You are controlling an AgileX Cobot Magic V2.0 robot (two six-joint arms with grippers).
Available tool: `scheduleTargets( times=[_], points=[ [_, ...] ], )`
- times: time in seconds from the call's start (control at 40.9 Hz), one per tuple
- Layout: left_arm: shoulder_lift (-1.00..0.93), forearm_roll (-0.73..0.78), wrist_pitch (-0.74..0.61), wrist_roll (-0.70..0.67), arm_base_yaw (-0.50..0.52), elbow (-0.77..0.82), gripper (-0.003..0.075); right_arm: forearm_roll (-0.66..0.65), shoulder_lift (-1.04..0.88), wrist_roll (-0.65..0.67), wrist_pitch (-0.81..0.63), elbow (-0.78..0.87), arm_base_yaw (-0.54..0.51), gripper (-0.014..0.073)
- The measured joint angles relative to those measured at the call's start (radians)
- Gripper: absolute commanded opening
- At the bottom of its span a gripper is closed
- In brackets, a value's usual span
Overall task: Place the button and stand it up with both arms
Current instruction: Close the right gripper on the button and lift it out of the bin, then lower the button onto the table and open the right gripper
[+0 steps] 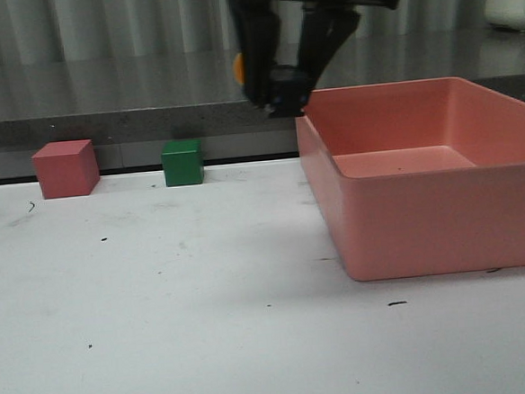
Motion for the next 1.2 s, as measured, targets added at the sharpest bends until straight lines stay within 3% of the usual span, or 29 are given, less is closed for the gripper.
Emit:
scheduleTargets(
  times=[0.416, 0.709, 0.88, 1.198],
  points=[
    [0.000, 0.000, 0.000, 0.000, 0.000, 0.000, 0.0385, 0.005, 0.243, 0.189, -0.055, -0.074, 0.176, 0.0283],
    [0.000, 0.000, 0.000, 0.000, 0.000, 0.000, 0.0385, 0.005, 0.412, 0.373, -0.031, -0.272, 0.185, 0.0283],
    [0.000, 0.000, 0.000, 0.000, 0.000, 0.000, 0.0385, 0.005, 0.439, 0.470, -0.037, -0.286, 0.185, 0.0283],
    [0.000, 0.000, 0.000, 0.000, 0.000, 0.000, 0.0385, 0.005, 0.477, 0.512, -0.046, -0.288, 0.185, 0.0300]
  ],
)
